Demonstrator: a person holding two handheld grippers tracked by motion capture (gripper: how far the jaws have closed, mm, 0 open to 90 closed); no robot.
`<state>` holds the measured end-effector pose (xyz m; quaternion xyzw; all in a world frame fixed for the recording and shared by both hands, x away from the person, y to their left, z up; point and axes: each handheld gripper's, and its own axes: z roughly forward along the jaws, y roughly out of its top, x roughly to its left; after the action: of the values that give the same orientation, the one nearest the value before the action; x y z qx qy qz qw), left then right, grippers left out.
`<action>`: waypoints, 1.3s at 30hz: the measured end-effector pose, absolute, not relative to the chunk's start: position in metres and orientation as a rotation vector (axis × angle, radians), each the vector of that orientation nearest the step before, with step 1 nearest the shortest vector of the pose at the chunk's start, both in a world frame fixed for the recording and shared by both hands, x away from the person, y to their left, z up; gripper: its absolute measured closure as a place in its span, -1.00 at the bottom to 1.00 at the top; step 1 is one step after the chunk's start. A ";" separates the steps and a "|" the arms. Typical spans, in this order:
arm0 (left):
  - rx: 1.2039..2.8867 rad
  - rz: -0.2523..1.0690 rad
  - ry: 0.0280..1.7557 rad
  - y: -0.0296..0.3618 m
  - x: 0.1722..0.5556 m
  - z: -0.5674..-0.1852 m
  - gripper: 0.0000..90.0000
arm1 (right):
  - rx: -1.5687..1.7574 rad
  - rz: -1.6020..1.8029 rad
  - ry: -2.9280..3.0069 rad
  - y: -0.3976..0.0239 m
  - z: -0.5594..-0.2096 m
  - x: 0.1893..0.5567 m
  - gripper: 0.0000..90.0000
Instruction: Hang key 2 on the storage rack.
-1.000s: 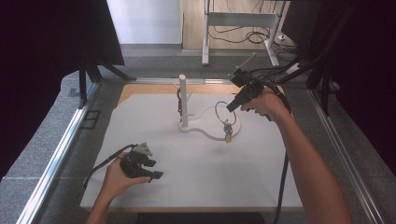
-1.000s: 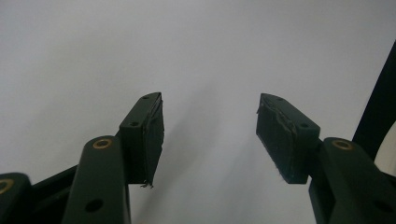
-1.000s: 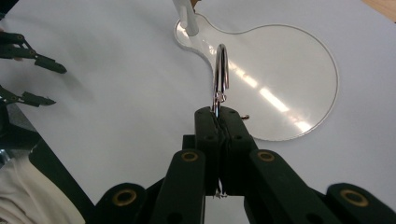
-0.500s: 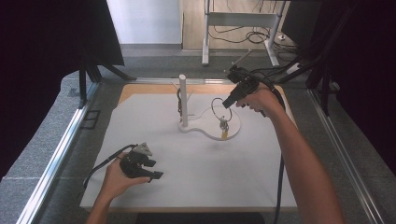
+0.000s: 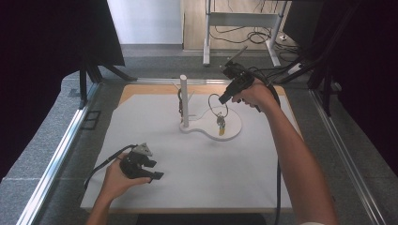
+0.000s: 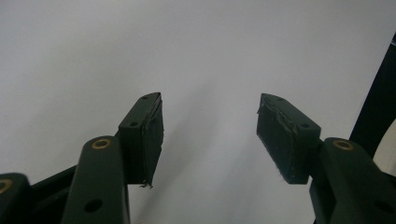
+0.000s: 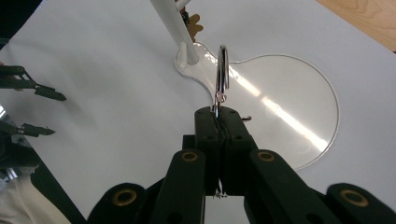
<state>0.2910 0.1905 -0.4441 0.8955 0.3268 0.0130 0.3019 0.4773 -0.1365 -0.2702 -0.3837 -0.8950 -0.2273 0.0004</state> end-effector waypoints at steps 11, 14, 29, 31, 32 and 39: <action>2.369 0.028 0.866 0.191 0.291 -0.443 -0.08 | -1.194 -0.726 -2.806 -0.127 -0.273 0.488 0.94; 2.371 0.027 0.864 0.191 0.291 -0.443 -0.08 | -1.193 -0.738 -2.798 -0.125 -0.272 0.490 0.94; 2.361 0.019 0.864 0.191 0.290 -0.443 -0.09 | -1.196 -0.736 -2.792 -0.114 -0.278 0.504 0.94; 2.360 0.020 0.864 0.191 0.290 -0.443 -0.09 | -1.190 -0.733 -2.792 -0.112 -0.279 0.506 0.94; 2.360 0.020 0.864 0.191 0.290 -0.443 -0.09 | -1.190 -0.733 -2.792 -0.112 -0.279 0.506 0.94; 2.360 0.019 0.862 0.192 0.290 -0.442 -0.08 | -1.192 -0.732 -2.790 -0.105 -0.284 0.511 0.94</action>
<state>0.2898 0.1921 -0.4420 0.8931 0.3261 0.0074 0.3096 0.5114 -0.1050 -0.2841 -0.3820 -0.8939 -0.2345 0.0101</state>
